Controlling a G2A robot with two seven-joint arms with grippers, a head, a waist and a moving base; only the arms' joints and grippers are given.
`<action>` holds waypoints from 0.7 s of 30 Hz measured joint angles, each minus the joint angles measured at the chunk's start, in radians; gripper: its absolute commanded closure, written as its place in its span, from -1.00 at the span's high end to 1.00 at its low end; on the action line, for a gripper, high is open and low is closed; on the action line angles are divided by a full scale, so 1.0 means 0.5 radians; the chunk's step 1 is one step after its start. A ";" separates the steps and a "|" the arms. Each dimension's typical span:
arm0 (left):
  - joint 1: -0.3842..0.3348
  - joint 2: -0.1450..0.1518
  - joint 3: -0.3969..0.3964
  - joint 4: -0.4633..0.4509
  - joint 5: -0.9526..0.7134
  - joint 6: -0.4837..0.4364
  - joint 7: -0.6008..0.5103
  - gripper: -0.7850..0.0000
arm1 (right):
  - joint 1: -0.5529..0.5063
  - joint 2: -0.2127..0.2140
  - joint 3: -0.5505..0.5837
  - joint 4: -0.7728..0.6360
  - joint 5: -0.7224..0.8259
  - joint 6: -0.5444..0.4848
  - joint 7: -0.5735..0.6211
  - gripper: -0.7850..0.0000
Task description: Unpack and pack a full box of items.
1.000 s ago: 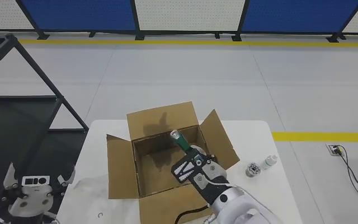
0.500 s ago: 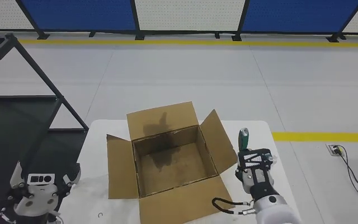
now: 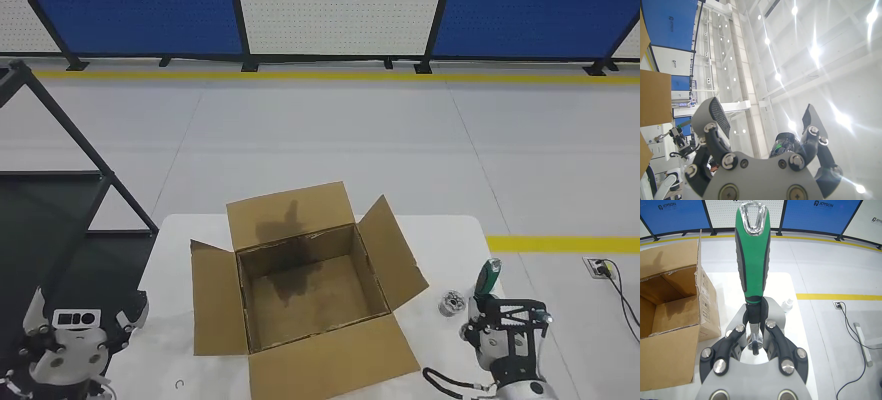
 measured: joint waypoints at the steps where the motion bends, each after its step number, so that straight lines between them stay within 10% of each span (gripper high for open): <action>1: 0.000 0.000 0.000 0.000 0.000 0.000 0.000 1.00 | 0.000 0.000 0.000 0.000 0.000 0.000 0.000 -1.00; 9: 0.000 0.000 0.000 0.000 0.000 0.000 0.000 1.00 | 0.019 0.003 0.016 0.034 0.030 0.045 0.091 -1.00; 21: 0.000 0.000 0.000 0.000 0.000 0.000 0.000 1.00 | 0.281 0.016 0.335 0.304 0.359 0.370 0.877 -1.00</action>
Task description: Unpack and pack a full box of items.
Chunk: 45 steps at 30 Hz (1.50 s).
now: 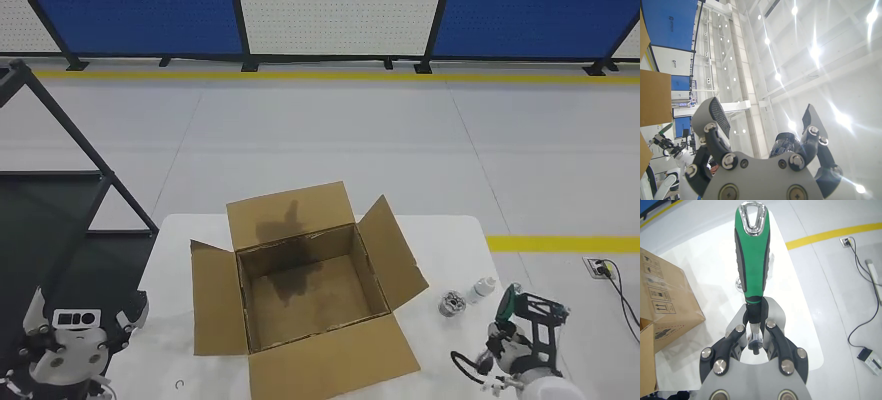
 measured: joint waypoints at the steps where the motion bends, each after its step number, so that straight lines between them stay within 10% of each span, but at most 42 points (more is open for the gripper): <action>1: 0.000 0.000 0.000 0.000 0.000 0.000 0.000 1.00 | 0.030 0.002 0.007 0.034 0.008 0.015 0.047 -1.00; 17: 0.000 0.000 0.000 0.000 0.000 0.000 0.000 1.00 | 0.233 0.015 -0.014 0.309 0.049 0.026 0.277 -1.00; 29: 0.000 0.000 0.000 0.000 0.000 0.000 0.000 1.00 | 0.666 0.046 0.157 0.813 0.123 0.402 0.622 -1.00; 45: 0.000 0.000 0.000 0.000 0.000 0.000 0.000 1.00 | 1.069 0.031 0.323 1.477 0.043 0.463 0.570 -1.00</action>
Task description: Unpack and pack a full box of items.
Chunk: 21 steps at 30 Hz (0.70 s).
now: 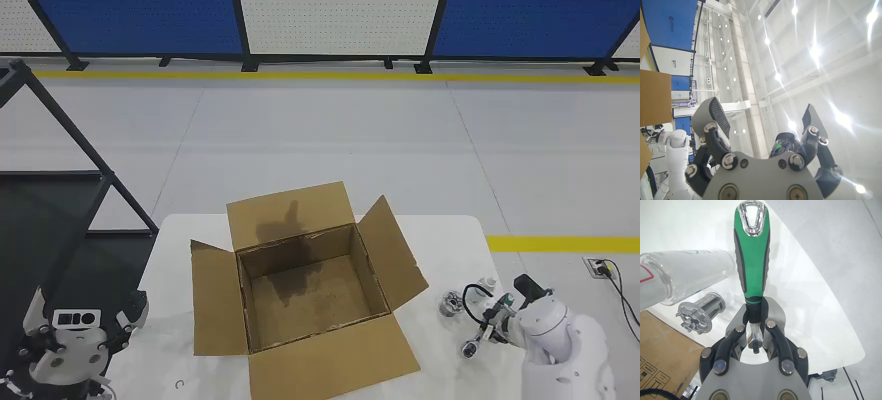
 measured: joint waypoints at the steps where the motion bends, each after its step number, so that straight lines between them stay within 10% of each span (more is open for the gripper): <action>1: 0.000 0.000 0.000 0.000 0.000 0.000 0.000 1.00 | 0.007 -0.004 0.005 0.007 -0.008 -0.003 0.003 -1.00; 4: 0.000 0.000 0.000 0.000 0.000 0.000 0.000 1.00 | 0.020 -0.017 0.020 0.019 -0.040 -0.010 0.010 -0.32; 21: 0.000 0.000 0.000 0.000 0.000 0.000 0.000 1.00 | 0.075 -0.104 0.130 -0.012 -0.219 -0.093 0.092 -0.35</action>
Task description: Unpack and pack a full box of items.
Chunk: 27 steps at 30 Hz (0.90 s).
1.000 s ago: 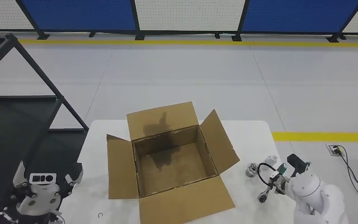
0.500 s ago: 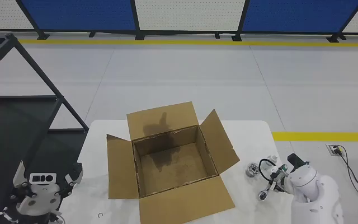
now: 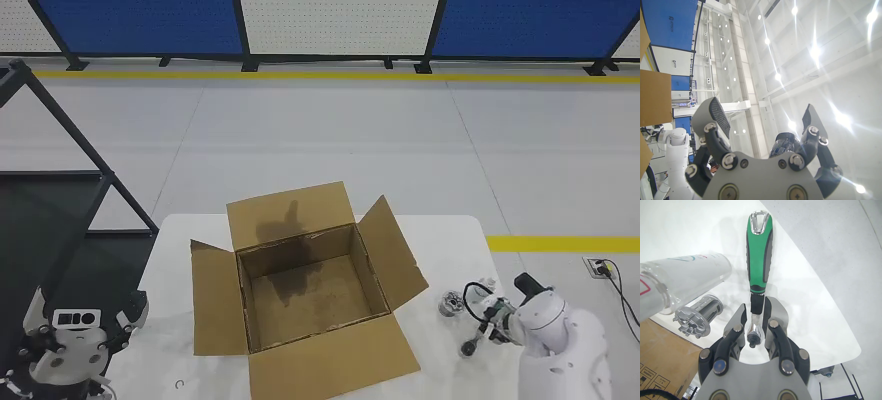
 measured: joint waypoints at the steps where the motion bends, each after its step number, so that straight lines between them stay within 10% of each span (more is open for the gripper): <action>1: 0.000 0.000 0.000 0.000 0.000 0.000 0.000 1.00 | -0.011 -0.005 0.016 -0.037 0.002 -0.008 0.008 -0.24; 7: 0.000 0.000 0.000 0.000 0.000 0.000 0.000 1.00 | -0.153 -0.045 0.117 -0.383 0.066 -0.066 0.066 0.00; 9: 0.000 0.000 0.000 0.000 0.000 0.000 0.000 1.00 | -0.221 -0.059 0.128 -0.546 0.142 -0.117 0.116 0.93; 10: 0.000 0.000 0.000 0.000 0.000 0.000 0.000 1.00 | -0.256 -0.064 0.126 -0.626 0.187 -0.144 0.143 1.00; 17: 0.005 0.003 -0.004 -0.023 0.034 0.024 -0.015 1.00 | -0.577 -0.071 0.074 -1.100 0.727 -0.482 0.070 1.00; 27: 0.189 0.032 -0.179 0.026 0.125 0.263 -0.450 1.00 | -0.685 0.000 0.040 -1.040 1.147 -1.064 0.199 1.00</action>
